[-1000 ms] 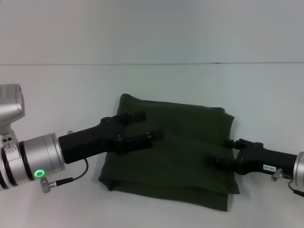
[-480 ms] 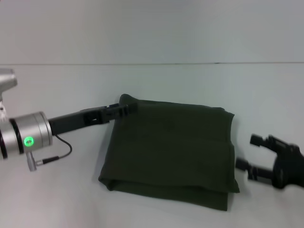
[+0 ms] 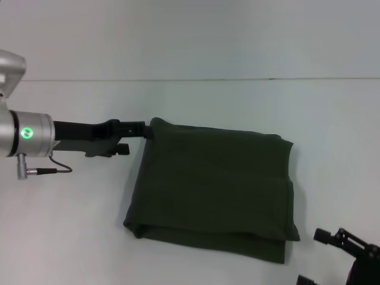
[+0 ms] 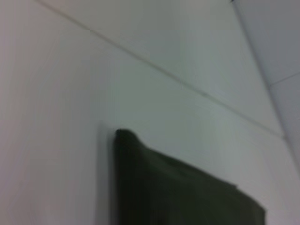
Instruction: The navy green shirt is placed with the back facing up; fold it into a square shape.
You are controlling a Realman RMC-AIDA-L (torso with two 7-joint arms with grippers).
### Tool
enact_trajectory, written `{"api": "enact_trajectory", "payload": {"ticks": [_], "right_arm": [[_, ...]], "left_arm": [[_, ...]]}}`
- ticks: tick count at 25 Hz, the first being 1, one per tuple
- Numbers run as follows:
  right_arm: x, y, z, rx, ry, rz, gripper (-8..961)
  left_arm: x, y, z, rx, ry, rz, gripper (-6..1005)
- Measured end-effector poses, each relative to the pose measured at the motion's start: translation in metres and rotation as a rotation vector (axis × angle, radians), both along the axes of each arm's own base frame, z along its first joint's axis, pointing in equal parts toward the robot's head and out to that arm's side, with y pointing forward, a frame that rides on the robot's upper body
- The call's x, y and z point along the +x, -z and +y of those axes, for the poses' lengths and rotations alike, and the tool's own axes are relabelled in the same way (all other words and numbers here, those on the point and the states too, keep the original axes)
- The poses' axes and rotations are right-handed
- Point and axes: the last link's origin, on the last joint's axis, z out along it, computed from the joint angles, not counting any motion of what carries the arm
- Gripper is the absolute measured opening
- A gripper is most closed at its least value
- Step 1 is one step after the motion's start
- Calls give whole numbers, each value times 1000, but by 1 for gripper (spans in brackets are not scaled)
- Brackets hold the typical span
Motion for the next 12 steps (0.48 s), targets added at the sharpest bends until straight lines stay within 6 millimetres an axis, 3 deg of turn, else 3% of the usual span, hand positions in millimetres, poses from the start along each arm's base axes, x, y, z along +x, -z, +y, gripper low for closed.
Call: {"api": "enact_trajectory", "payload": {"ticks": [12], "right_arm": [[2,11,-5,-48,-33,-54,945]], "left_arm": [[5,24,9,-17,-16,119,904]]}}
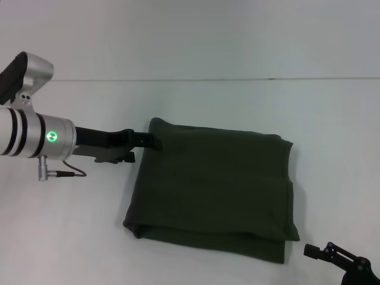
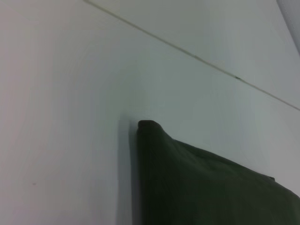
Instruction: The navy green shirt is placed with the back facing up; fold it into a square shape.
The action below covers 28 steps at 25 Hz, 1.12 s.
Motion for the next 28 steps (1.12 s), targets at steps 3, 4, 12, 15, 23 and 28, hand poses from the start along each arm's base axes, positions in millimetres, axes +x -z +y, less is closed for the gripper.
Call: {"api": "enact_trajectory", "payload": {"ticks": [3,4,12,15,23,28], "right_arm": [[0,0,0,2,2,0,945],[0,0,0,3,2,0,945],[-1,0,2,-1,-1,1,945],[-1,1,2,-3,0,3,945],[-1,1,1,-3,6,10,945],[-2,1,1,-2,6,15,946]], "left_arm": [[0,4,0,0,-7,0,900],[1,6,0,-1,-6,1,899],[11,26,-2,-24,24,25,887],[12,28,-2,-21,25,25,883],[14,30,-1,-15,59,41,872],[13,31,-2,-9,74,56,712]]}}
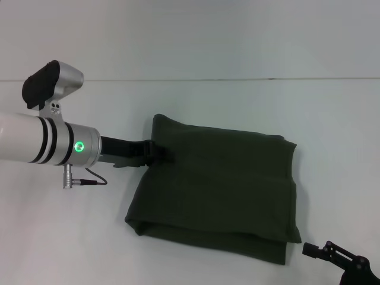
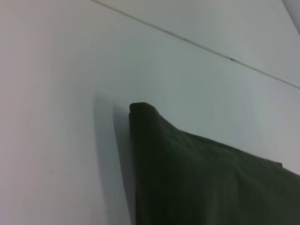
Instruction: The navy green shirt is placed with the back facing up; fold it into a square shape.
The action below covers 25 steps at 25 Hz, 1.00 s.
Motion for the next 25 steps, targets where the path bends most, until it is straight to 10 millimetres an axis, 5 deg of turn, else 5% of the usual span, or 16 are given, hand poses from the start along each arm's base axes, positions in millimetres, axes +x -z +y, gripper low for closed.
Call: {"api": "enact_trajectory", "payload": {"ticks": [13,25], "right_arm": [[-1,0,-1,-2,0,8,946],[-1,-1,3,9,1,5,946]], "left_arm": [[-1,5,-1,0,26,33,122],[-8,-5,0,53,9,2,48]]}}
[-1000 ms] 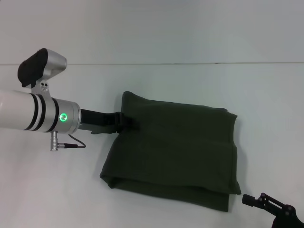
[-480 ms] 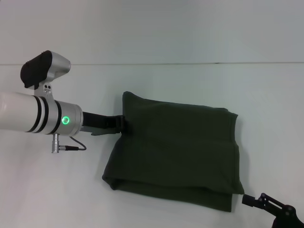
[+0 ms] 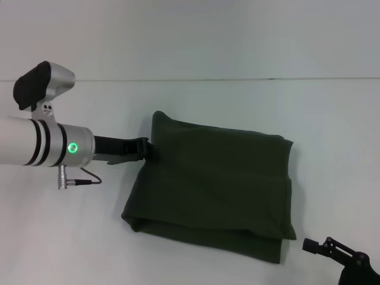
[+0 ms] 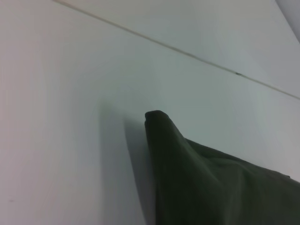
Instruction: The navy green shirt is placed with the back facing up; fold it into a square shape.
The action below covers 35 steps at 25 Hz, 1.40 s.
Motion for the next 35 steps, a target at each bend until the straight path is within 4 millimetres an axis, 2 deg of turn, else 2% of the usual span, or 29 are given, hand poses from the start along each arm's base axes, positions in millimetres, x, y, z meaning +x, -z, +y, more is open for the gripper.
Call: {"api": "enact_trajectory", "payload": {"ticks": [6,11,15,23,29,33,35], "right_arm": [[-2,-2,5,2,0,2,946],[-1,-3,11,21,13,-6,946],[-1,-2,16,26,13,-19,946],[-3,-4,22,38,8,-18,947],[-3,-5,23,50,14,-11,947],[-3,-6,23,59,19,-4,947],[-2,-7,24,70,26,2,947]], "left_arm": [[-16,-11,-6,52,-51,-33,47],[-37,-24,-21,124,-122,-130,46],[-47,-27,-32,155,-150,-183,49],[-48,-23,-37,164,-153,-203,56],[-56,-34,-38,213,-151,-221,61],[-59,-44,-40,244,-71,-204,305],[-56,-55,-42,297,58,-214,408]]}}
